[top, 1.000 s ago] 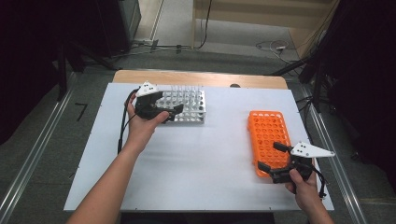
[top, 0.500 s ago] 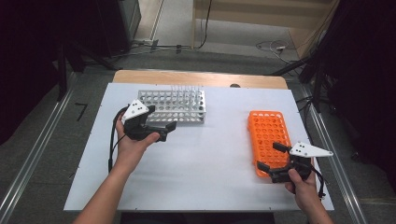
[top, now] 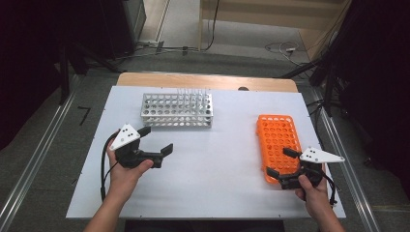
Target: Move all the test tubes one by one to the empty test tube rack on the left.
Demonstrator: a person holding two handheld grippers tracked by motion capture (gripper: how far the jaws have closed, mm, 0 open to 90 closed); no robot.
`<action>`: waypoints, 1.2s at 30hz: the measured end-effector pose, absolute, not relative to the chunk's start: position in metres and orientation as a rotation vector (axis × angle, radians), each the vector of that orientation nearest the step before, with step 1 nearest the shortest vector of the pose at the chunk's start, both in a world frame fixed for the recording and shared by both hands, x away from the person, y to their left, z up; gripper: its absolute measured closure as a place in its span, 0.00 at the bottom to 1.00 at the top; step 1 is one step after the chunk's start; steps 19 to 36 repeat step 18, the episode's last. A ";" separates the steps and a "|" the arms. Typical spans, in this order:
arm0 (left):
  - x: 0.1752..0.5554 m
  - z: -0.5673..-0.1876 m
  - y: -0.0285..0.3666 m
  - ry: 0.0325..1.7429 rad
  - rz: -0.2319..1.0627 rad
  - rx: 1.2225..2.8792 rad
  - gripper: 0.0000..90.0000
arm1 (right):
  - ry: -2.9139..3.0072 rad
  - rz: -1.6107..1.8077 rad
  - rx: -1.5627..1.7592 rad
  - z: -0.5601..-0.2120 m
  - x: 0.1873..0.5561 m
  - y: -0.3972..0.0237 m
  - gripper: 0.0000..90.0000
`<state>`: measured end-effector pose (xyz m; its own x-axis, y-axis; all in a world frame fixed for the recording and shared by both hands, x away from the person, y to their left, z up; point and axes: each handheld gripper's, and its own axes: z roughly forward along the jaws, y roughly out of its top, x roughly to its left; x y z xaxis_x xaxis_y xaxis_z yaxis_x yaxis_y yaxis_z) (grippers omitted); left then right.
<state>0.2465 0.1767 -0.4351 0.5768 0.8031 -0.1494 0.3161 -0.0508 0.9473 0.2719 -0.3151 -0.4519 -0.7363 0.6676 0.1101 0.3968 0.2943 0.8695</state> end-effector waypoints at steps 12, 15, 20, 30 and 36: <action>0.205 -0.452 0.198 0.953 0.519 1.605 0.00 | 2.297 1.403 0.972 -0.455 0.269 -0.316 0.00; 0.206 -0.454 0.199 0.961 0.524 1.612 0.00 | 2.299 1.403 0.981 -0.457 0.270 -0.316 0.00; 0.206 -0.454 0.198 0.959 0.513 1.609 0.00 | 2.299 1.403 0.981 -0.457 0.269 -0.315 0.00; 0.206 -0.454 0.198 0.959 0.513 1.609 0.00 | 2.299 1.403 0.981 -0.457 0.269 -0.315 0.00; 0.206 -0.454 0.198 0.959 0.513 1.609 0.00 | 2.299 1.403 0.981 -0.457 0.269 -0.315 0.00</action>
